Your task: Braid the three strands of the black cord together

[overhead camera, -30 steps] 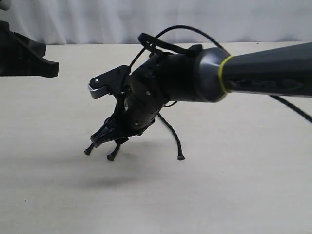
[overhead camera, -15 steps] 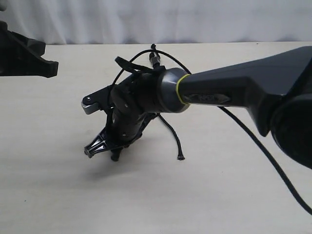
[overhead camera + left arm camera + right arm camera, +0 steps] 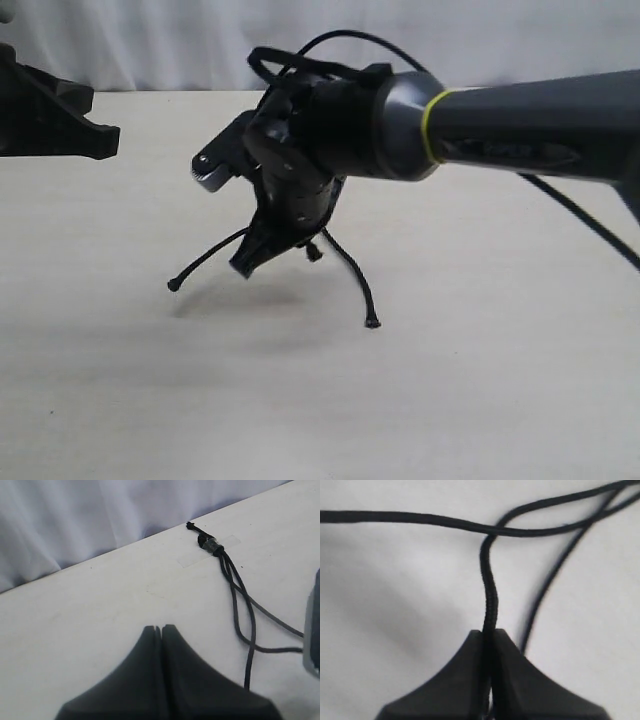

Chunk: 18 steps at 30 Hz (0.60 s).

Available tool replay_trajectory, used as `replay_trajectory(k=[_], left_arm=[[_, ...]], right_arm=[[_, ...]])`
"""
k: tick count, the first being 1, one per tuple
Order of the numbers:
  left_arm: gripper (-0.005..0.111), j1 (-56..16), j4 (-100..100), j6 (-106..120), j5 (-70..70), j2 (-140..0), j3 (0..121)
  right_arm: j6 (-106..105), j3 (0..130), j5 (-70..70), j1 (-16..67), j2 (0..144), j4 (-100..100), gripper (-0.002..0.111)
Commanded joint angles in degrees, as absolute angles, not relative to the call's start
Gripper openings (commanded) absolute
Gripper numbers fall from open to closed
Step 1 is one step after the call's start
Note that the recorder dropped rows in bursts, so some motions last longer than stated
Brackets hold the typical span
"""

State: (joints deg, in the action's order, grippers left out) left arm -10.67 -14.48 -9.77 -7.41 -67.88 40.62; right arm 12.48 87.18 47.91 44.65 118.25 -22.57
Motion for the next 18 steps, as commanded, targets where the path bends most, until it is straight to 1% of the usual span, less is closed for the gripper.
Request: replay_trajectory(k=[1, 9, 14, 18], left_arm=[[0.0, -10.65, -14.29, -10.17, -6.96, -67.65, 40.4], [0.0, -10.65, -14.29, -10.17, -6.96, -67.65, 40.4], [0.0, -10.65, -14.29, -10.17, -6.96, -67.65, 40.4], [0.0, -10.65, -14.29, -10.17, -6.58, -67.65, 40.4]], right_arm=[[11.99, 87.01, 50.35, 39.8, 118.0, -27.84, 0.004], [10.28, 85.6, 45.9, 34.16, 123.7, -28.11, 0.004], [10.19, 85.6, 46.68, 32.98, 127.11, -27.65, 0.004], [6.64, 84.9, 48.21, 33.43, 127.92, -20.54, 0.004]])
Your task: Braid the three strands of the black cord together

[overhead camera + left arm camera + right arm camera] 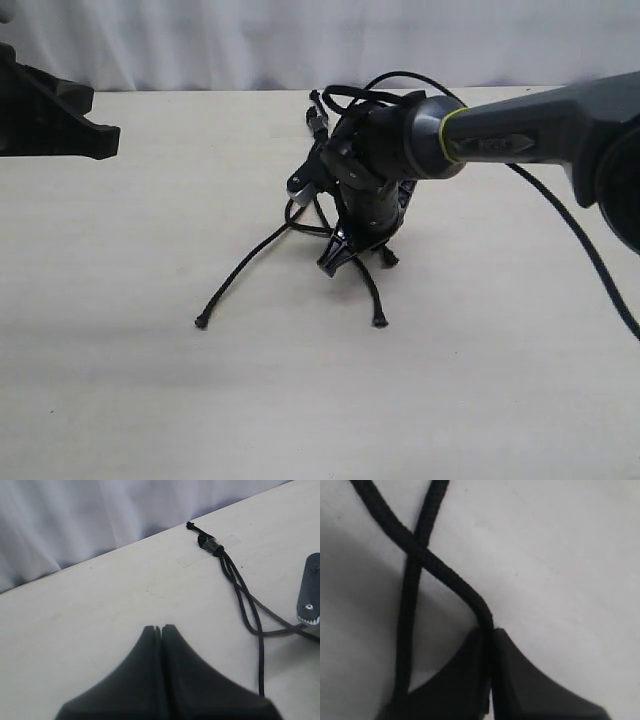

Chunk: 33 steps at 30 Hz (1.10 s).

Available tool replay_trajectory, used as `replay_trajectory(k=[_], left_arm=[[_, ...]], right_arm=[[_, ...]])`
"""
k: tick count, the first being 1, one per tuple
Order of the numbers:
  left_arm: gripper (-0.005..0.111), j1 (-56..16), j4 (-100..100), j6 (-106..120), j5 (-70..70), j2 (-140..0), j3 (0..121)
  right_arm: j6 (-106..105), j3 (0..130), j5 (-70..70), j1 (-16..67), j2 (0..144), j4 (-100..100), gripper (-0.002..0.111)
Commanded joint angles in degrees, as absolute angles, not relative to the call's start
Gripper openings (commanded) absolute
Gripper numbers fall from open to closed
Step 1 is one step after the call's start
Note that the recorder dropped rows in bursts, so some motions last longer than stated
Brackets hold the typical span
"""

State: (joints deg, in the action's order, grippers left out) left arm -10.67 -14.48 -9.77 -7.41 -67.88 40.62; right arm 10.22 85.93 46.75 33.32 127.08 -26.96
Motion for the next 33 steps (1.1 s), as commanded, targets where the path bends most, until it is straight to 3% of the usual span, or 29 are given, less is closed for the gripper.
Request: replay_trajectory(k=[1, 6, 12, 33], left_arm=[[0.0, -10.65, -14.29, -10.17, -6.58, -67.65, 40.4], [0.0, -10.65, -14.29, -10.17, -6.46, -67.65, 40.4], [0.0, -10.65, -14.29, -10.27, -6.24, -67.65, 40.4], [0.0, -10.65, -14.17, -10.27, -6.59, -67.65, 40.4]], right_arm=[[3.81, 84.89, 48.77, 34.04, 127.92, -17.31, 0.004], [-10.28, 84.89, 53.5, 38.6, 127.36, -1.99, 0.004], [-13.27, 84.89, 53.3, 41.74, 121.52, -1.25, 0.004], [-12.56, 81.24, 47.4, 25.59, 116.23, -1.25, 0.004]])
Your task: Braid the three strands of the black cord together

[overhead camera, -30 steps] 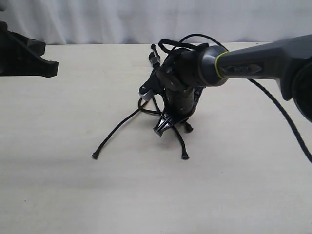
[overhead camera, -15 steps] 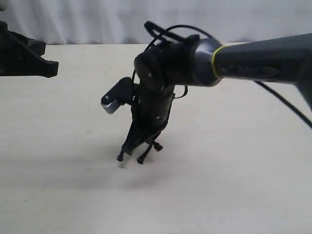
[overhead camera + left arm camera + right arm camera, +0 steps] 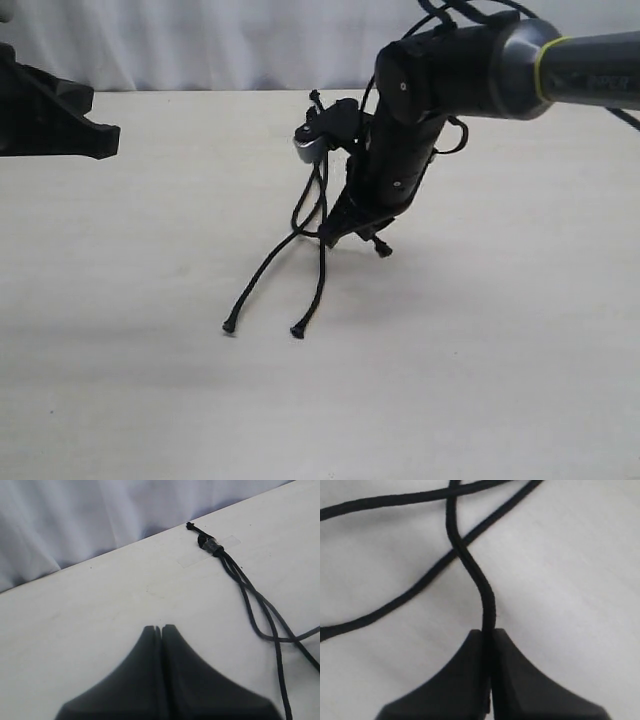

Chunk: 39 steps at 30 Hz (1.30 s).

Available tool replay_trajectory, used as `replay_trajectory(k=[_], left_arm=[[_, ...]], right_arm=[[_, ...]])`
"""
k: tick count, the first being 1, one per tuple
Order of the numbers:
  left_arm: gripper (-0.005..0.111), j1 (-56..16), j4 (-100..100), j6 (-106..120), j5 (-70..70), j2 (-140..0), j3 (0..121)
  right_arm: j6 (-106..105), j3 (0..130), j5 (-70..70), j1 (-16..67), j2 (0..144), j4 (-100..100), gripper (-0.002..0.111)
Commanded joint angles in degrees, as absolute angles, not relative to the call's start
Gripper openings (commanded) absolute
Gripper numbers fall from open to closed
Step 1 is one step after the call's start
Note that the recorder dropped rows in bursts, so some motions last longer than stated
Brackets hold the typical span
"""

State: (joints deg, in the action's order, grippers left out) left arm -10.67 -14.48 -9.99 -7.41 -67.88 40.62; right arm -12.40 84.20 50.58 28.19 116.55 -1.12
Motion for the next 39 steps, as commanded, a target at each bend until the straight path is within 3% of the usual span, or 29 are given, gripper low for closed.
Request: replay_trajectory(k=[1, 8, 14, 15, 17, 19, 21, 27, 28, 39], left_arm=[[0.0, -10.65, -14.17, -10.27, -6.59, -67.65, 40.4], [0.0, -10.65, -14.17, -10.27, -6.36, -67.65, 40.4], [0.0, -10.65, -13.98, -10.27, -6.48, -67.65, 40.4], [0.0, -10.65, -14.04, -10.27, -6.37, -67.65, 40.4], [0.0, -10.65, -14.04, -10.27, -6.1, -67.65, 40.4], [0.0, -10.65, -14.04, -10.27, -6.1, -67.65, 40.4], [0.0, -10.65, -14.04, -10.27, -6.1, -67.65, 40.4], [0.0, -10.65, -14.28, -10.27, -5.26, -67.65, 40.4], [0.0, -10.65, -14.28, -10.27, -5.26, -67.65, 40.4], [0.0, -10.65, -14.4, -10.27, -5.59, -67.65, 40.4]], right_arm=[[-11.97, 79.88, 45.85, 25.03, 116.23, -1.25, 0.004], [-6.13, 73.16, 38.57, 22.69, 116.23, -3.6, 0.009], [-3.58, 73.16, 38.81, 22.8, 116.23, -5.54, 0.046], [-2.31, 73.16, 38.81, 22.64, 115.82, -5.54, 0.059], [0.0, 73.16, 38.94, 22.66, 113.32, -6.73, 0.071], [0.0, 73.16, 39.07, 22.66, 109.52, -6.86, 0.073], [0.0, 73.16, 38.78, 22.66, 104.49, -6.74, 0.067], [3.04, 67.62, 33.41, 22.66, 83.85, -6.64, 0.008], [4.04, 64.71, 30.58, 22.66, 80.46, -6.64, 0.004], [6.66, 32.51, 6.09, 22.66, 40.31, -6.64, 0.004]])
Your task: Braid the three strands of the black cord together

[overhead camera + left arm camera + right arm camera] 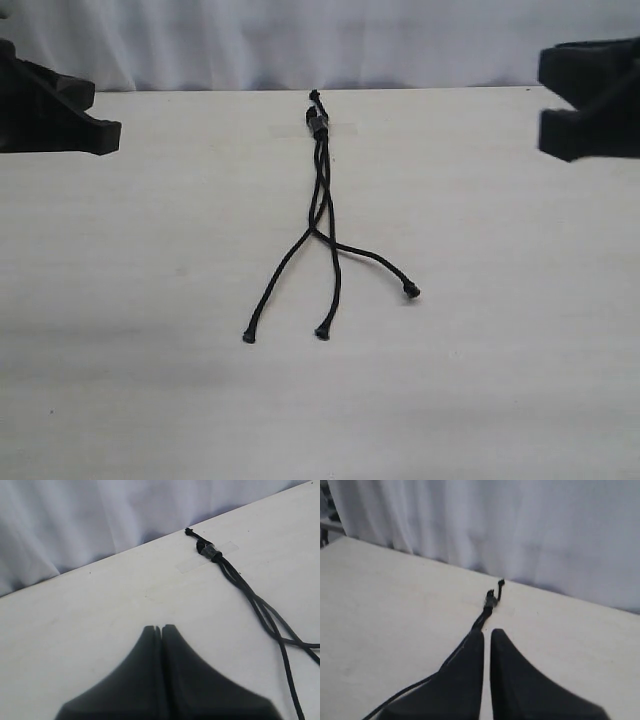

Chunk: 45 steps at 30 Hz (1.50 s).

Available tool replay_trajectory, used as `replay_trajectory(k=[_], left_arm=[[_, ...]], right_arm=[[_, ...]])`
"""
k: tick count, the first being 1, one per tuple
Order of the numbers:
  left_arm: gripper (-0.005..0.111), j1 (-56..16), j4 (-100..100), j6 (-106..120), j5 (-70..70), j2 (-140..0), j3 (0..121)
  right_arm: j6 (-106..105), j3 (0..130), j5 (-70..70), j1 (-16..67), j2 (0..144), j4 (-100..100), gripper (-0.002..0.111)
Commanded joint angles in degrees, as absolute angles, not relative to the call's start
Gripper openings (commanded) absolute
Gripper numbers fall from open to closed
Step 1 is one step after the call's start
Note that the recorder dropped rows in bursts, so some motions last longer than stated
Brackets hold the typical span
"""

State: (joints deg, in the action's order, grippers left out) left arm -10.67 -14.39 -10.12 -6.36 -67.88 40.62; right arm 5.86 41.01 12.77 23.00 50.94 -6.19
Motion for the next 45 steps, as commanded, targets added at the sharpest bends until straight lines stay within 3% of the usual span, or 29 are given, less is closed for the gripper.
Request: replay_trajectory(k=[1, 13, 20, 37, 45], left_arm=[[0.0, -10.65, -14.4, -10.27, -5.59, -67.65, 40.4], [0.0, -10.65, -14.4, -10.27, -5.59, -67.65, 40.4], [0.0, -10.65, -14.24, -10.27, -5.59, -67.65, 40.4], [0.0, -10.65, -14.27, -10.27, -5.41, -67.65, 40.4], [0.0, -10.65, -14.27, -10.27, -5.41, -67.65, 40.4]], right_arm=[[6.66, 29.79, 5.59, 22.66, 36.48, -6.64, 0.004], [6.66, 6.15, -4.16, 22.66, 11.99, -1.74, 0.004], [6.48, 0.25, -4.46, 22.66, 10.5, -0.57, 0.004], [6.6, 0.0, -4.46, 22.51, 10.5, -0.67, 0.004], [6.6, 0.0, -4.28, 7.79, 8.04, -0.67, 0.004]])
